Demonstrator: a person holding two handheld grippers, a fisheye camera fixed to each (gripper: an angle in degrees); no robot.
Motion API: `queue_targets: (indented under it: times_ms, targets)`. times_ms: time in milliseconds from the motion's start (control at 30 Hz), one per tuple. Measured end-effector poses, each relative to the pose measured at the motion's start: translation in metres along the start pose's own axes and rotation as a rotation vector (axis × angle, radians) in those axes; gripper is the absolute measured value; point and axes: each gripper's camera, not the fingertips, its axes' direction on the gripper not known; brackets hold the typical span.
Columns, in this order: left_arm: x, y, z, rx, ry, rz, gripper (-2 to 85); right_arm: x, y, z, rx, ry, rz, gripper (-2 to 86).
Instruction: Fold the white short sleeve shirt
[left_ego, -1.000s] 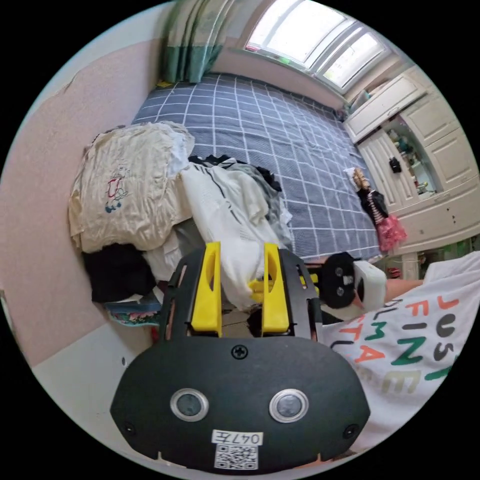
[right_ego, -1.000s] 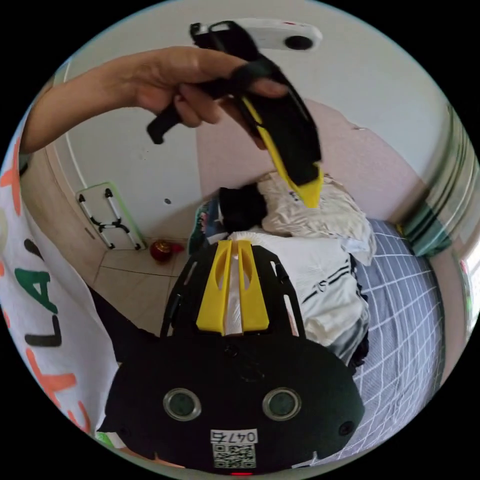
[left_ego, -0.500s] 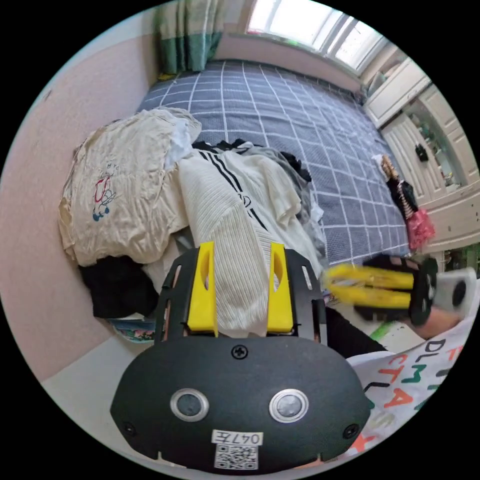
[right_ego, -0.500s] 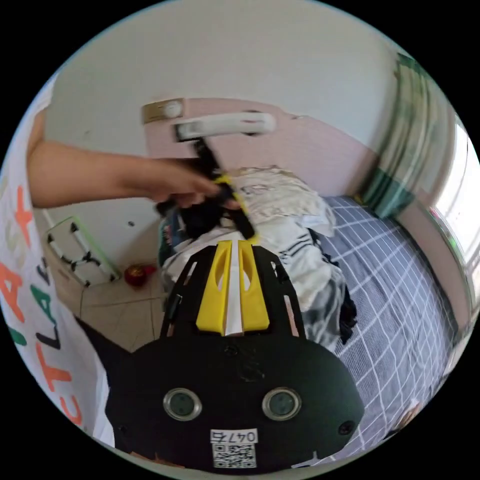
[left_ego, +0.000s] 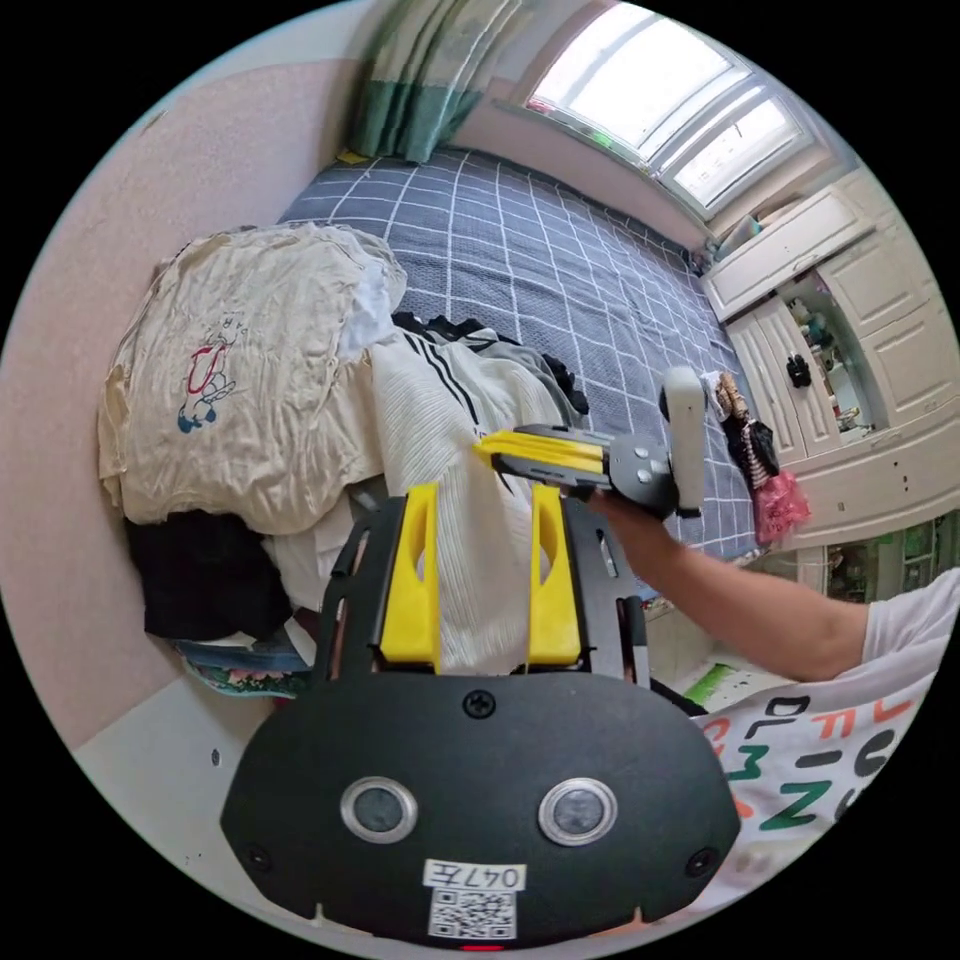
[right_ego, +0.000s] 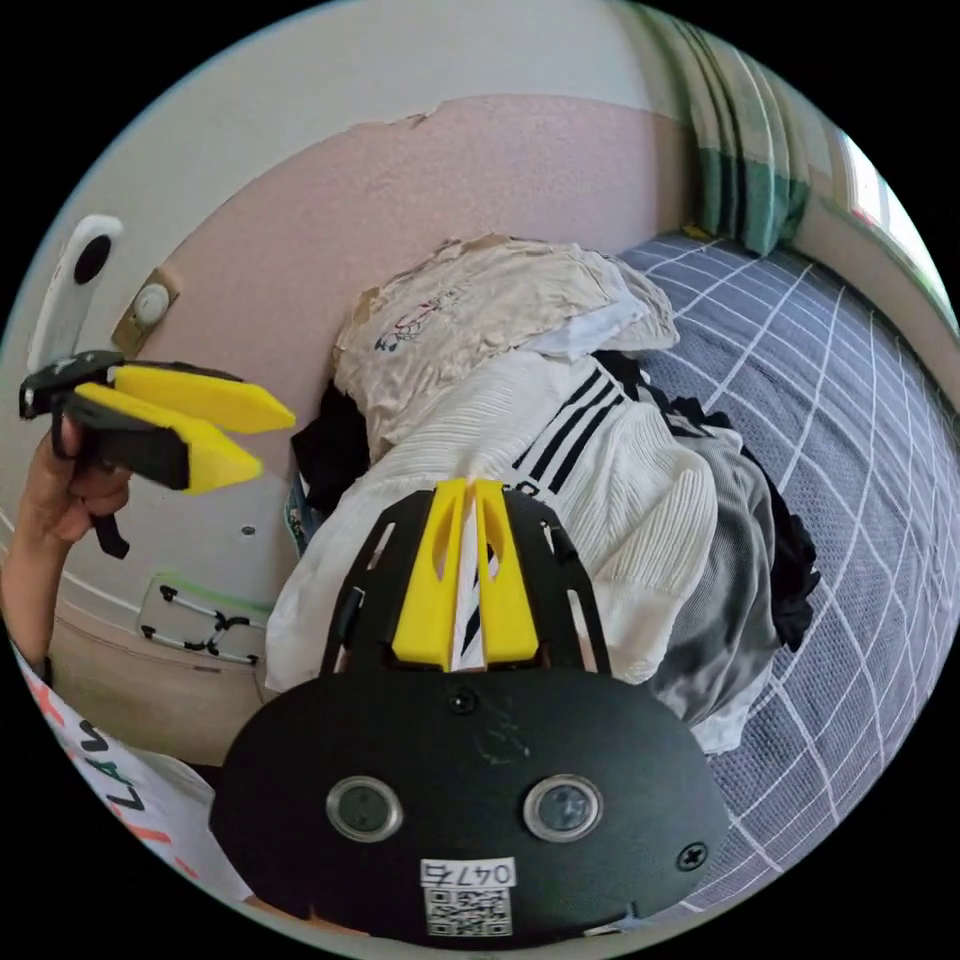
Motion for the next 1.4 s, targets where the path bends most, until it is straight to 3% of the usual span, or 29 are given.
queue_targets:
  times_ms: [267, 400, 467, 633, 800, 867, 967, 1133, 1267, 1400]
  targets:
    - [-0.053, -0.06, 0.029, -0.13, 0.209, -0.144, 12.6, -0.091, 0.019, -0.025, 0.162, 0.064, -0.318, 0.0]
    - [-0.066, -0.073, 0.055, -0.26, 0.12, -0.144, 8.4, -0.133, 0.021, -0.019, 0.18, 0.083, -0.47, 0.0]
    - [-0.071, -0.075, 0.065, -0.306, 0.045, -0.132, 0.9, -0.147, 0.02, -0.019, 0.191, 0.079, -0.536, 0.1]
    - [-0.086, -0.074, 0.054, -0.237, -0.076, -0.095, -0.4, -0.137, 0.037, -0.03, 0.184, 0.04, -0.508, 0.0]
    - [-0.106, -0.065, 0.037, -0.12, -0.02, -0.146, 2.7, -0.088, 0.053, -0.036, 0.135, 0.07, -0.359, 0.6]
    - [-0.109, -0.052, 0.037, -0.095, 0.0, -0.162, 12.5, -0.076, 0.051, -0.034, 0.126, 0.082, -0.325, 1.2]
    - [-0.117, -0.037, 0.05, -0.12, 0.031, -0.206, 19.3, -0.068, 0.039, -0.017, 0.081, 0.017, -0.312, 2.2]
    - [-0.147, -0.02, 0.064, -0.089, 0.173, -0.323, 20.5, -0.098, 0.037, 0.012, -0.006, -0.05, -0.417, 6.9]
    - [-0.171, -0.01, 0.07, -0.037, 0.31, -0.395, 18.4, -0.114, 0.048, 0.04, -0.112, 0.078, -0.538, 2.2]
    - [-0.174, -0.01, 0.075, -0.036, 0.356, -0.403, 16.8, -0.103, 0.056, 0.014, -0.03, 0.114, -0.532, 0.4]
